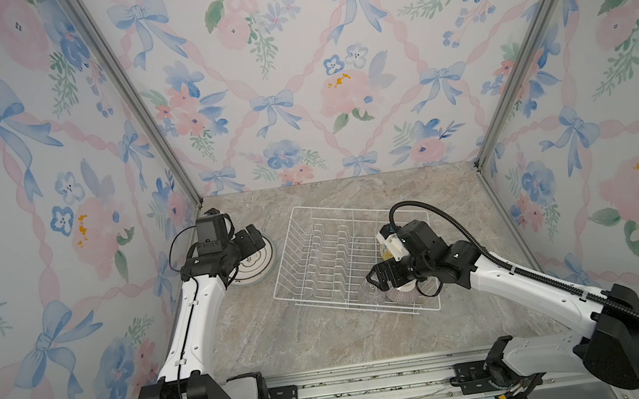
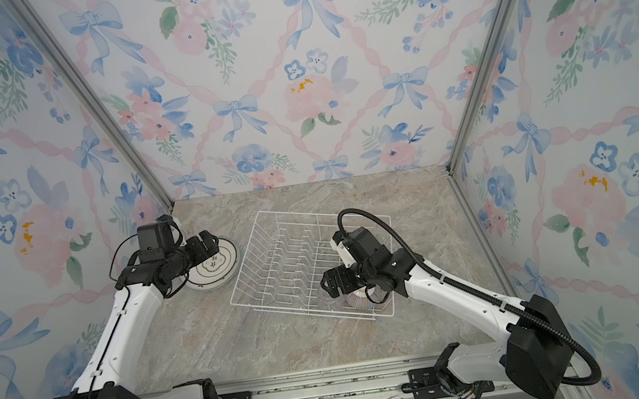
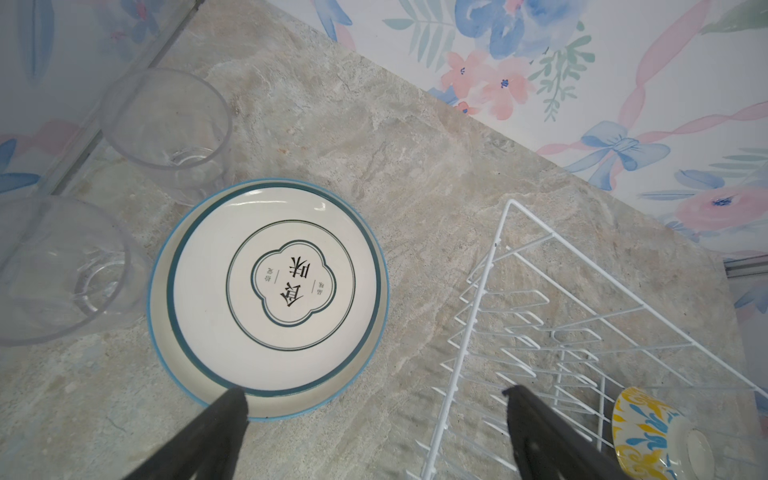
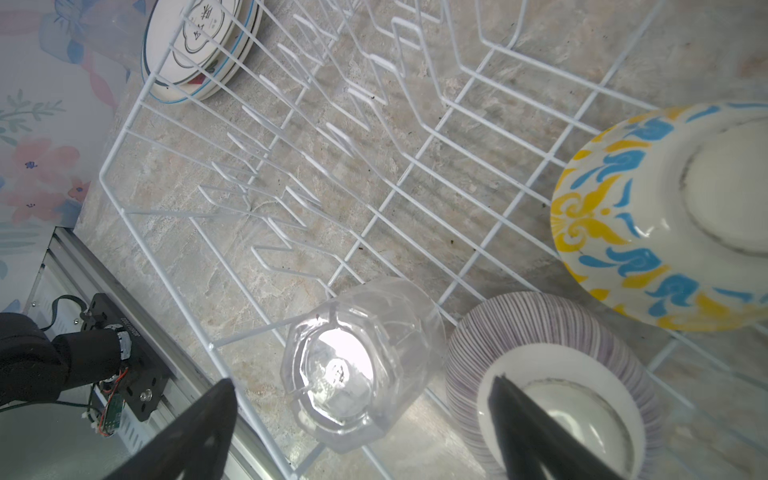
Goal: Unload the mixed dishes from the dish rack
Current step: 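Lower the right gripper onto a third clear glass while the left gripper withdraws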
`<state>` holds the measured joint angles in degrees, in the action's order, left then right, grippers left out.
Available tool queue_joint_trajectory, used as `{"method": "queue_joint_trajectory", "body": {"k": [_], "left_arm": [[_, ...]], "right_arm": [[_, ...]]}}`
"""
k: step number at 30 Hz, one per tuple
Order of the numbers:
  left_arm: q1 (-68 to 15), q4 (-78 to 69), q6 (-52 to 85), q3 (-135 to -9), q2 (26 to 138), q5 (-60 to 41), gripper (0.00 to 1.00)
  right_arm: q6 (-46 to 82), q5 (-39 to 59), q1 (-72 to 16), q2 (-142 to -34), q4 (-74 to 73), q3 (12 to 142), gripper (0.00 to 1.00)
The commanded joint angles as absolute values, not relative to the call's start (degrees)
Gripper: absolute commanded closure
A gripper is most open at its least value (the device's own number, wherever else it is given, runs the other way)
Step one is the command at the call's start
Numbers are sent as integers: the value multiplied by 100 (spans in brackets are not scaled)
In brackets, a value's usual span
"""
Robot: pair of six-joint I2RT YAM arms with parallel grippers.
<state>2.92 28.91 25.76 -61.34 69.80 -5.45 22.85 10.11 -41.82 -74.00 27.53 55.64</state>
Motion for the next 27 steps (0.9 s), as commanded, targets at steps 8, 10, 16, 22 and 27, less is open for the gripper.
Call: {"method": "queue_joint_trajectory", "body": {"k": [8, 10, 16, 22, 27], "left_arm": [[214, 2746, 2644, -5947, 6689, -694, 2], [211, 2749, 2642, -5938, 6688, -691, 2], [204, 2699, 2645, -5878, 6661, -678, 2], [202, 2664, 2679, -5827, 6677, -714, 2], [153, 2630, 2686, -5756, 6662, -761, 2]], "right_arm": [[2259, 944, -4558, -7931, 3129, 5901, 3], [2275, 873, -4608, -8010, 3159, 5958, 3], [2294, 740, -4719, -8203, 3220, 6036, 3], [2312, 526, -4815, -8322, 3296, 6143, 3], [2285, 287, -4885, -8411, 3348, 6205, 0]]}}
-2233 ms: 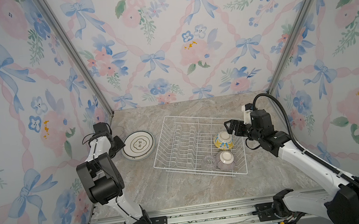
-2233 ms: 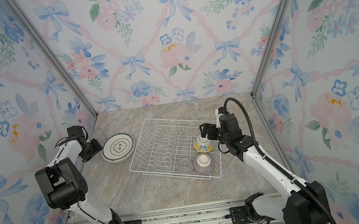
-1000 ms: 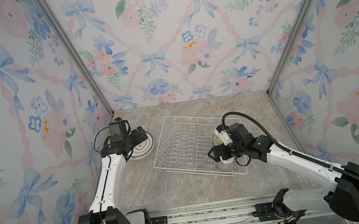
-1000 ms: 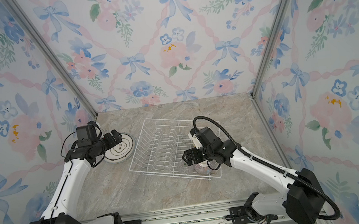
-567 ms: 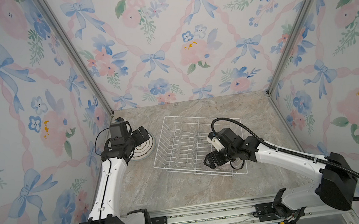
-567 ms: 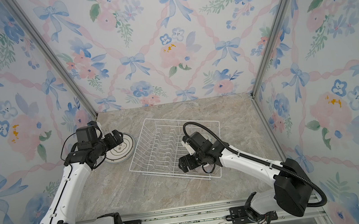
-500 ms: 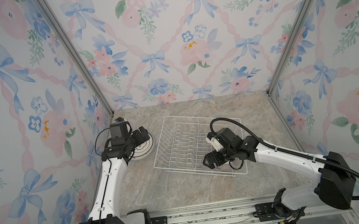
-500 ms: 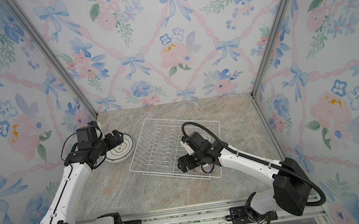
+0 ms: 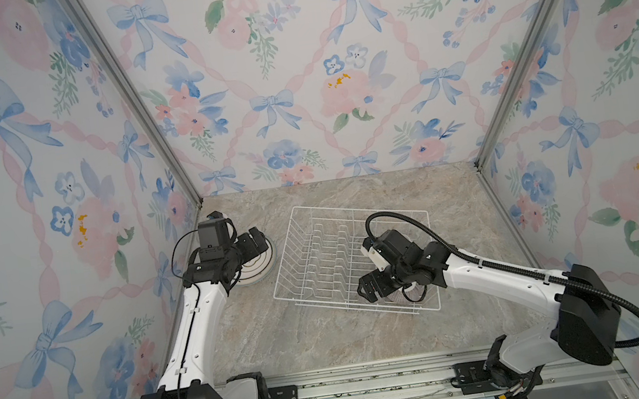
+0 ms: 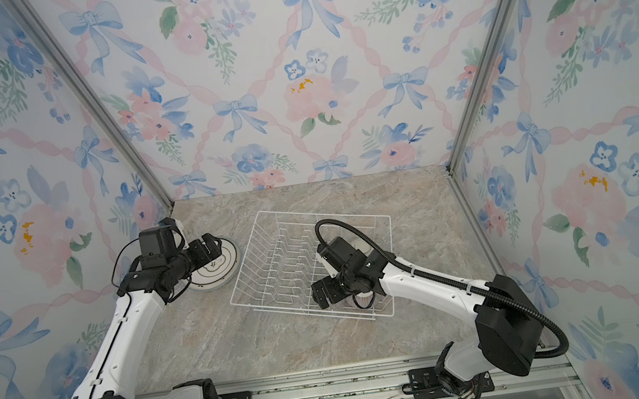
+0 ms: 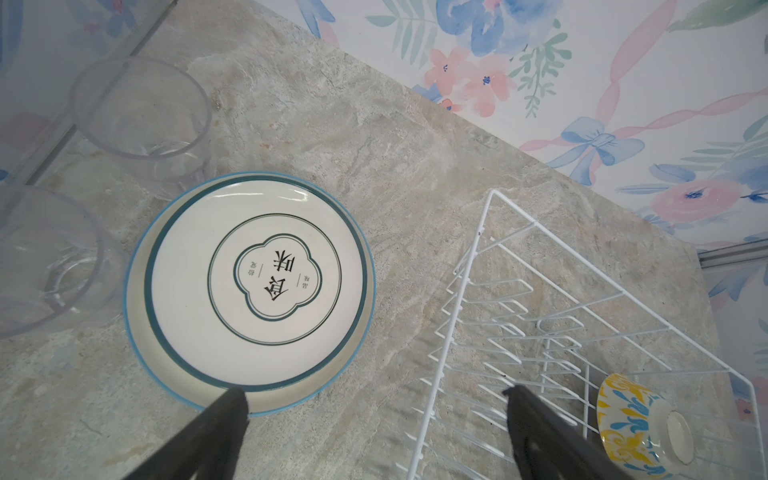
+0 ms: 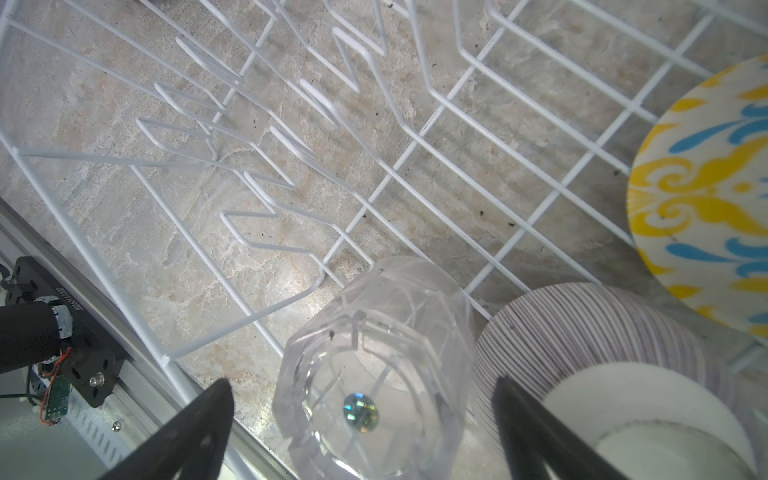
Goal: Unload the mixed dishes from the dish rack
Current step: 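Lower the right gripper onto a third clear glass while the left gripper withdraws, then grasp the third clear glass and lift it with the right gripper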
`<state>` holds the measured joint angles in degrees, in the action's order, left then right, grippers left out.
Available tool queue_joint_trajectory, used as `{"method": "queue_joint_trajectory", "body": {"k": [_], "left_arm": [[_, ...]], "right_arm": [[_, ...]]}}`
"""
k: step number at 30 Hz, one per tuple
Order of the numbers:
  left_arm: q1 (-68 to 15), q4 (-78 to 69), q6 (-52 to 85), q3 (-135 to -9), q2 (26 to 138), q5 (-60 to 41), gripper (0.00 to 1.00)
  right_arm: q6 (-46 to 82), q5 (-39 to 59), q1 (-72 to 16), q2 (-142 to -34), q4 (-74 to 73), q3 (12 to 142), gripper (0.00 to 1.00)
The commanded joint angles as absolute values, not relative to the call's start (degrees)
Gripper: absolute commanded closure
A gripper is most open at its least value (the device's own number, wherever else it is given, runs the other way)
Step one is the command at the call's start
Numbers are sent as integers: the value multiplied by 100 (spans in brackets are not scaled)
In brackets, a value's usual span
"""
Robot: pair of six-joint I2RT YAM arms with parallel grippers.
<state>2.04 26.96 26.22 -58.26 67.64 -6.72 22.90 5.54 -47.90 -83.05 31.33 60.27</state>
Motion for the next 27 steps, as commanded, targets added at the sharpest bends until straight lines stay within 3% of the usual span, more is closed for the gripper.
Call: {"method": "queue_joint_trajectory", "body": {"k": [1, 18, 27], "left_arm": [[156, 2629, 2663, -5765, 6661, -760, 2], [81, 2580, 2771, -5820, 6608, -857, 2], [53, 2553, 2806, -5667, 6515, -821, 2]], "right_arm": [[2270, 258, -4903, -8426, 3357, 6205, 1], [2252, -29, -5063, -9064, 3410, 6391, 18], [2190, -51, -5050, -9128, 3397, 6537, 33]]}}
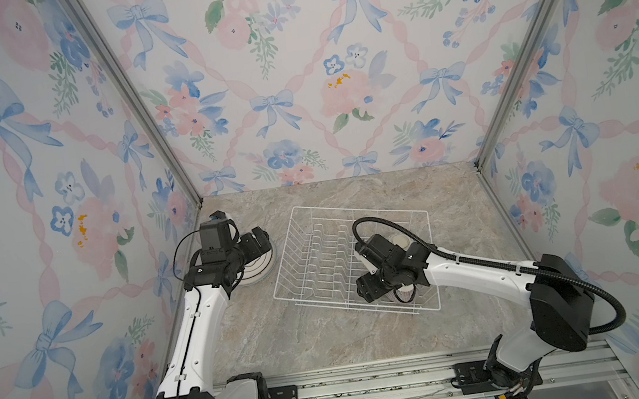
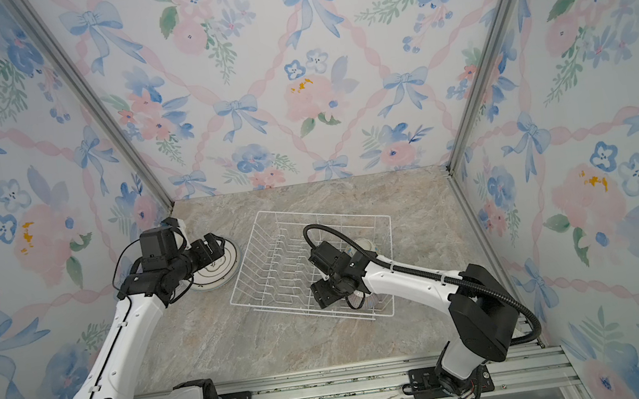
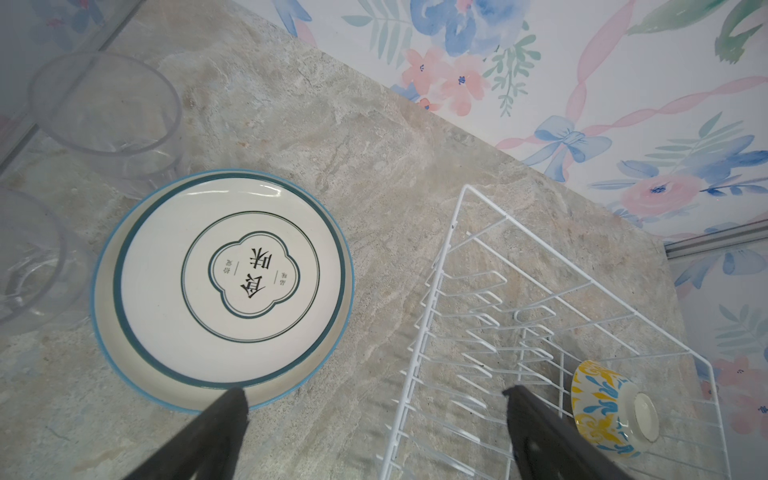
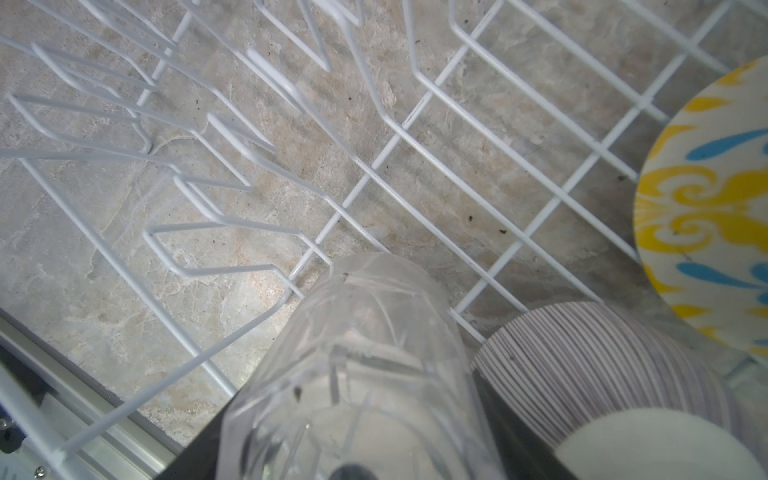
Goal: Unload the mixed dishes from the dish rack
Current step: 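Grasp the third clear glass and lift it with the right gripper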
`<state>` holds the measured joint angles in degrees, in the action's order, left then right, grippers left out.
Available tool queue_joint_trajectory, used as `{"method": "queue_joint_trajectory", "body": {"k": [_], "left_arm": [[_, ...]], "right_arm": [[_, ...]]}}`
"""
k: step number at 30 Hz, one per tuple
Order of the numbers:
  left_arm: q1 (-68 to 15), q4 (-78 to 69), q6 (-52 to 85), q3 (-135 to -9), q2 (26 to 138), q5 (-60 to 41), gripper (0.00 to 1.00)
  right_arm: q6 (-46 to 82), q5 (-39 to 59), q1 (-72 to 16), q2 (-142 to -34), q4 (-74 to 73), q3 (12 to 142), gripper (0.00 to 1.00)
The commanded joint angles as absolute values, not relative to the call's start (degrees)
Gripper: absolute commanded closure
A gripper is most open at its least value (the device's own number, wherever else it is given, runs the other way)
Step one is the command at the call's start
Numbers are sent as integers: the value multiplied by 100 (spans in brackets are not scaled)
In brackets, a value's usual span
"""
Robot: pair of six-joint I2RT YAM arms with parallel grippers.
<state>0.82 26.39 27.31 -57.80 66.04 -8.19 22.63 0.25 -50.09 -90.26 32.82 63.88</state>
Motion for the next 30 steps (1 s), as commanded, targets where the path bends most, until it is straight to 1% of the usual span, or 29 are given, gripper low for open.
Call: {"method": "queue_joint_trajectory", "body": {"k": [1, 6, 14, 24, 30], "left_arm": [[51, 2530, 2826, -5639, 6516, -846, 2], [-29, 2447, 2910, -5574, 6516, -891, 2], [-345, 2088, 3142, -5475, 6593, -891, 2], [-856, 1704, 3404, -5385, 6734, -813, 2], [-1031, 1207, 3640, -5044, 6641, -778, 2]], "right_arm": [[2188, -62, -5030, -9116, 3384, 6535, 34], [2237, 142, -4839, -8997, 3239, 6522, 38], [2555, 782, -4124, -8790, 2687, 6484, 43], [2751, 1081, -3288, -8709, 2300, 6690, 44], [3049, 1466, -2806, -8792, 1910, 6705, 45]]}}
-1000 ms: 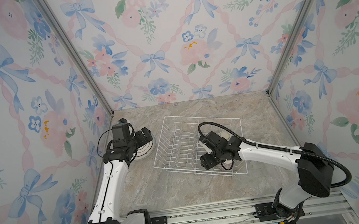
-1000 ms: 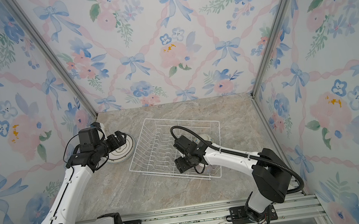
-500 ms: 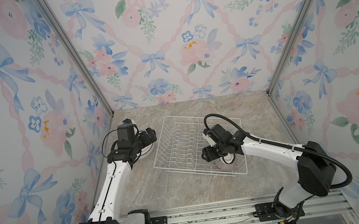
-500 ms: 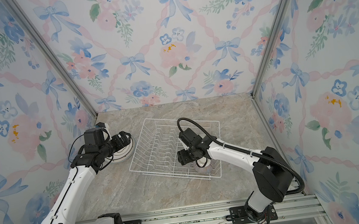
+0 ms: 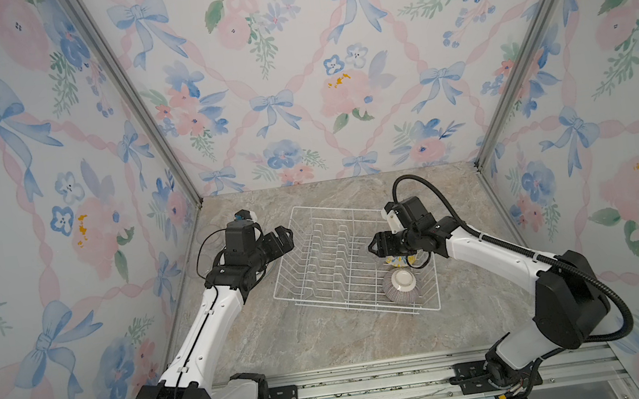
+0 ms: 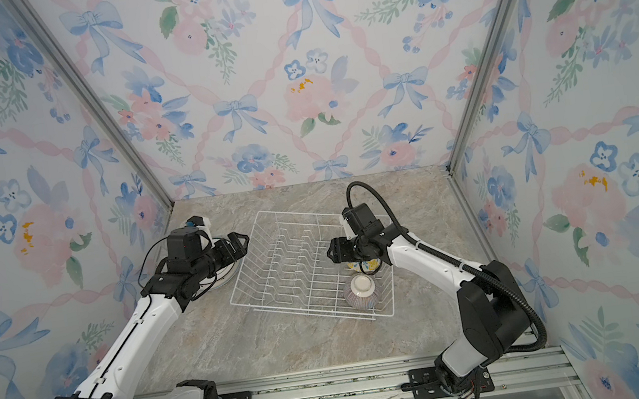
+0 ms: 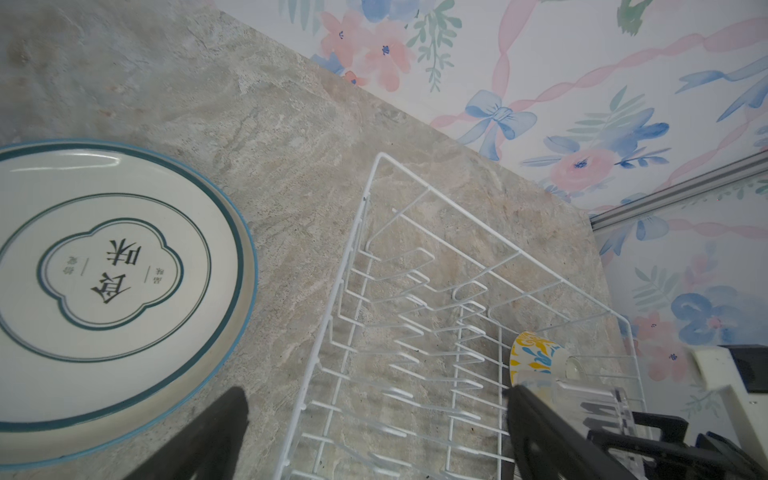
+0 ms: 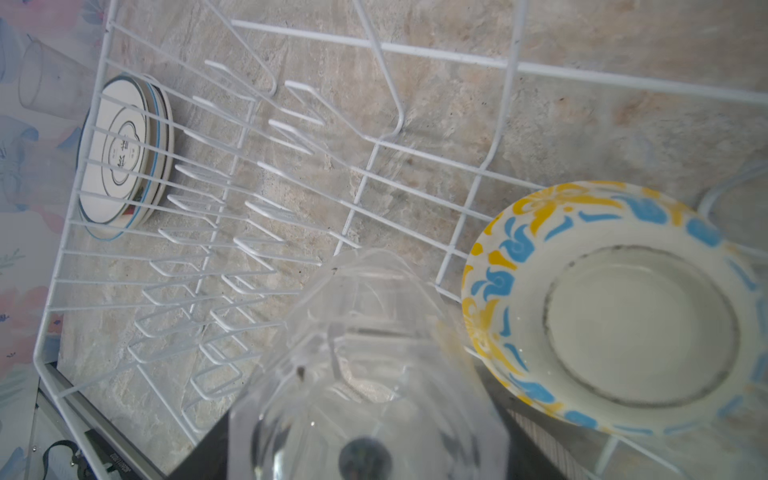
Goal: Unload the mixed dishes from the dish rack
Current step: 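Grasp the third clear glass and lift it with the right gripper, then hold the glass up with the right gripper while the left gripper closes around it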
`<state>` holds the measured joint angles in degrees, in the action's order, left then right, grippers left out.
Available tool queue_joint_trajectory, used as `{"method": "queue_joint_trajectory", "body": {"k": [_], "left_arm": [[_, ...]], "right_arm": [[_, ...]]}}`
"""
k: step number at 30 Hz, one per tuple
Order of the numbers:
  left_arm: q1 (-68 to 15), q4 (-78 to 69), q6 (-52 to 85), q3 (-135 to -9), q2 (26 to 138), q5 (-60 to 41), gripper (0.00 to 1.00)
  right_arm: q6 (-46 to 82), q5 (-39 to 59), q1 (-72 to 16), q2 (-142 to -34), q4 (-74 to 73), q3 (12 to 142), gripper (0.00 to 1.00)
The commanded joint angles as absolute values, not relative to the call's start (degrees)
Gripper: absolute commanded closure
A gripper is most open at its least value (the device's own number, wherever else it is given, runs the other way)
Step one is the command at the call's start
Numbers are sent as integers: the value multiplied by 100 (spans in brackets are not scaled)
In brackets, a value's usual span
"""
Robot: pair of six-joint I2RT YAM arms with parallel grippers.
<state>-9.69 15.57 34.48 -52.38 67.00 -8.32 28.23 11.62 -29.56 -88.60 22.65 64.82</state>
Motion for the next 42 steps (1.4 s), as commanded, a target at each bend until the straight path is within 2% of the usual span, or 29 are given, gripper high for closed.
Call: {"method": "queue_joint_trajectory", "body": {"k": [1, 5, 14, 24, 42], "left_arm": [[-1065, 1074, 3688, -4957, 6611, -734, 2], [-1267, 453, 3776, -4554, 6422, -552, 2], [-1686, -1204, 3971, -3627, 6413, -875, 2], [-2302, -1993, 3891, -3511, 6846, -1014, 4], [-2921, -3594, 4173, -4174, 8380, -1978, 15]], "right_arm": [[3086, 1488, -2758, -8810, 1879, 6724, 45], [3348, 1771, -2592, -8883, 1631, 6778, 45], [3820, 2222, -2412, -9086, 1260, 6931, 44], [4629, 2962, -2123, -9314, 582, 6947, 44], [5213, 3336, -2092, -9395, 248, 7195, 44]]}}
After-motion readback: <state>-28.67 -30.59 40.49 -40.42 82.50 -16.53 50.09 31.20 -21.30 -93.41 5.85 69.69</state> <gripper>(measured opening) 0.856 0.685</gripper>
